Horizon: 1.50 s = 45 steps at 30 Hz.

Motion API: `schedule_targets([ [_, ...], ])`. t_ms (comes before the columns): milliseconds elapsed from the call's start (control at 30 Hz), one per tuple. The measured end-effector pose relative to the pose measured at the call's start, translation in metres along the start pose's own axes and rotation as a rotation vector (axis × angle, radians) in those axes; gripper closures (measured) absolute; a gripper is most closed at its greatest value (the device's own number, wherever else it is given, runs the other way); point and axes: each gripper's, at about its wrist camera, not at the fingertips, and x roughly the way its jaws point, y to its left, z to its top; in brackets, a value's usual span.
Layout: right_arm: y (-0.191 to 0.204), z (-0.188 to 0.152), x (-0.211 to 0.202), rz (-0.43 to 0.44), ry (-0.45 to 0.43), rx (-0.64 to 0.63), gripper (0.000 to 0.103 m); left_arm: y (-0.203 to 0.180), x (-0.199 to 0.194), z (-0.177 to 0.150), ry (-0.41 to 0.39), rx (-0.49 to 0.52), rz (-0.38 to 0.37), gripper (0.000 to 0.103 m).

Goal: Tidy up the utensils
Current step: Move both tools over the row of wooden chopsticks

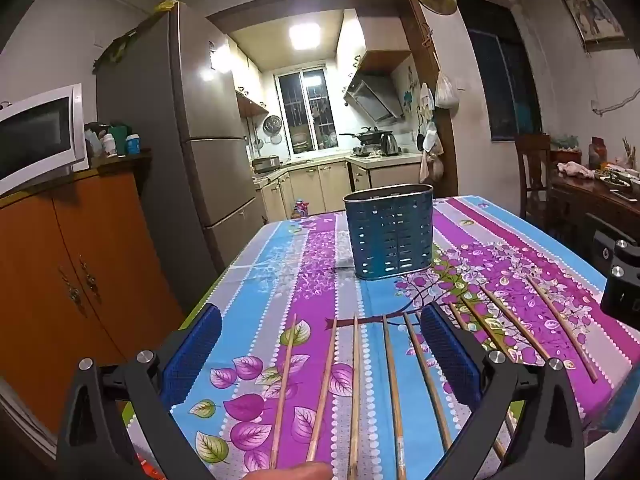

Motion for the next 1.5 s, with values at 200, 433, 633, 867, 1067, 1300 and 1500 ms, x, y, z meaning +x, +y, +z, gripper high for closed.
schedule_targets([
  [200, 0.0, 0.001, -0.001, 0.002, -0.005, -0.003, 0.005, 0.0, -0.003, -0.001, 0.024, 0.009, 0.019, 0.003],
  [433, 0.003, 0.001, -0.001, 0.006, -0.001, -0.01, 0.005, 0.003, 0.002, 0.001, 0.036, 0.009, 0.013, 0.003],
  [633, 0.005, 0.0, -0.001, 0.008, 0.008, -0.018, 0.005, 0.001, 0.004, -0.003, 0.042, 0.006, 0.014, 0.003],
  [867, 0.007, -0.001, 0.0, 0.008, 0.009, -0.02, 0.005, 0.002, 0.008, -0.006, 0.054, 0.003, 0.017, 0.003],
  [1067, 0.006, -0.002, 0.0, 0.009, 0.009, -0.02, 0.005, 0.0, 0.012, -0.009, 0.064, 0.003, 0.017, 0.003],
  [1300, 0.006, -0.004, 0.001, 0.006, 0.014, -0.01, 0.005, 0.002, 0.013, -0.009, 0.069, -0.002, 0.018, 0.003],
  [1500, -0.011, -0.002, -0.001, 0.051, -0.016, 0.058, 0.005, 0.033, 0.009, -0.01, -0.01, -0.027, 0.056, 0.003],
])
